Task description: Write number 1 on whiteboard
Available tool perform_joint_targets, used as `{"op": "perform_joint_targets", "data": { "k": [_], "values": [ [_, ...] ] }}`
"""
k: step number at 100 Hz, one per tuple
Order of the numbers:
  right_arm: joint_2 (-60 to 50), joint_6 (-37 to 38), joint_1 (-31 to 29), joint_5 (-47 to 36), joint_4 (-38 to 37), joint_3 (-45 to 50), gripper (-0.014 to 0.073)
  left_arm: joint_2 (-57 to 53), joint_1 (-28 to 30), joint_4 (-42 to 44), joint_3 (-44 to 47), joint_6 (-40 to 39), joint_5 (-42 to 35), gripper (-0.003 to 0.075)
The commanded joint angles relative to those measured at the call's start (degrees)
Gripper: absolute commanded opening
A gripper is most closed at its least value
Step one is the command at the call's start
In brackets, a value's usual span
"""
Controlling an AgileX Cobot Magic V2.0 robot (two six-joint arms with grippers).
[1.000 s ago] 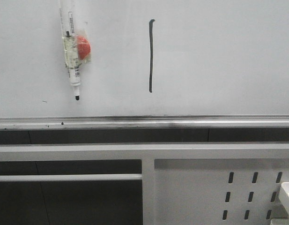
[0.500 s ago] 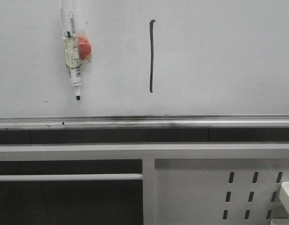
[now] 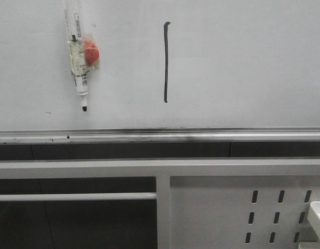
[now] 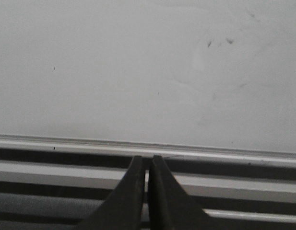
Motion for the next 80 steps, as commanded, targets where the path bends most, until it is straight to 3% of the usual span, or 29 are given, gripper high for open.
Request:
{"op": "perform_joint_targets", "data": {
  "k": [1, 13, 80],
  "values": [
    [0.17, -0.03, -0.38, -4.61, 0.53, -1.32, -0.006, -1.18, 0.13, 0.77, 1.93, -0.2, -0.98, -0.002],
    [0.17, -0.03, -0.38, -4.61, 0.53, -1.32, -0.006, -1.18, -0.26, 1.17, 1.93, -0.2, 3.91, -0.002],
    [0.17, -0.03, -0.38, -4.61, 0.53, -1.32, -0.006, -1.26, -1.71, 1.59, 1.93, -0.2, 3.74, -0.002]
  ]
}}
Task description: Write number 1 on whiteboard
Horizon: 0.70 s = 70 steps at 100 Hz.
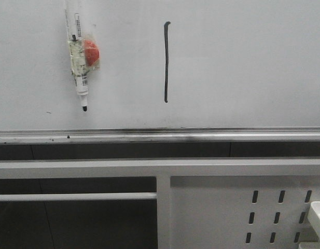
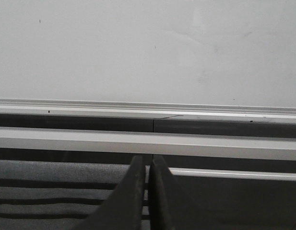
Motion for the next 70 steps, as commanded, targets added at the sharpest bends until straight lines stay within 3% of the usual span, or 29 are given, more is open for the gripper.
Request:
{"op": "perform_joint_targets", "data": {
  "k": [1, 36, 62, 70],
  "values": [
    [0.17, -0.03, -0.38, -4.61, 0.53, -1.32, -0.006, -1.26, -0.5, 0.31, 1.93, -0.2, -3.08, -0.002],
    [0.17, -0.03, -0.38, -6.11, 0.53, -0.68, -0.006, -1.26, -0.5, 0.31, 1.93, -0.2, -3.08, -0.002],
    [-0.15, 7.35, -4.22, -39.35, 2.74, 10.98, -0.006, -1.26, -0.5, 0.31, 1.93, -0.2, -3.18, -0.002],
    [-0.68, 13.54, -7.27, -47.16, 2.74, 16.57, -0.006, -1.26, -0.5, 0.31, 1.93, -0.2, -3.18, -0.002]
  ]
}}
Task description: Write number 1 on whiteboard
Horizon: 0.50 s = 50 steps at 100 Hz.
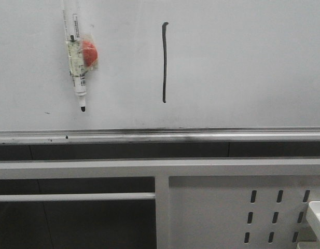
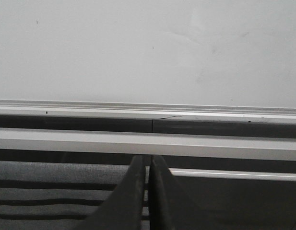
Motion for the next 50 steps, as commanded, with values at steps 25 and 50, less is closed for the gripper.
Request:
{"op": "perform_joint_targets", "data": {
  "k": [25, 50],
  "values": [
    [-0.92, 12.89, -15.63, -16.05, 0.22, 11.96, -0.006, -1.26, -0.5, 0.22, 1.93, -0.2, -3.18, -0.002],
    [-0.92, 12.89, -32.42, -9.24, -4.58, 11.96, -0.006, -1.26, -0.5, 0.22, 1.93, -0.2, -3.18, -0.002]
  ]
}}
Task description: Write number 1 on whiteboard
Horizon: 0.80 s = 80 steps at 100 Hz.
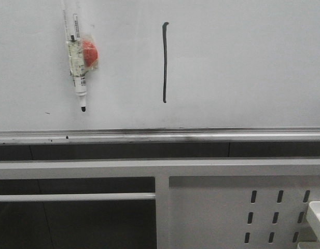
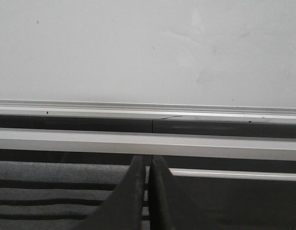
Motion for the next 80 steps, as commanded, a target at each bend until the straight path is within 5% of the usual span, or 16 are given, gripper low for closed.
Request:
{"op": "perform_joint_targets", "data": {
  "k": [1, 22, 80],
  "values": [
    [-0.92, 0.26, -5.07, 0.16, -2.49, 0.73, -0.006, -1.26, -0.5, 0.22, 1.93, -0.2, -3.18, -0.002],
    [-0.92, 0.26, -11.34, 5.63, -4.81, 0.73, -0.006, -1.26, -0.5, 0.22, 1.93, -0.2, -3.18, -0.002],
    [-0.92, 1.65, -11.47, 14.52, -7.65, 0.73, -0.006, -1.26, -0.5, 0.22, 1.93, -0.2, -3.18, -0.002]
  ]
}}
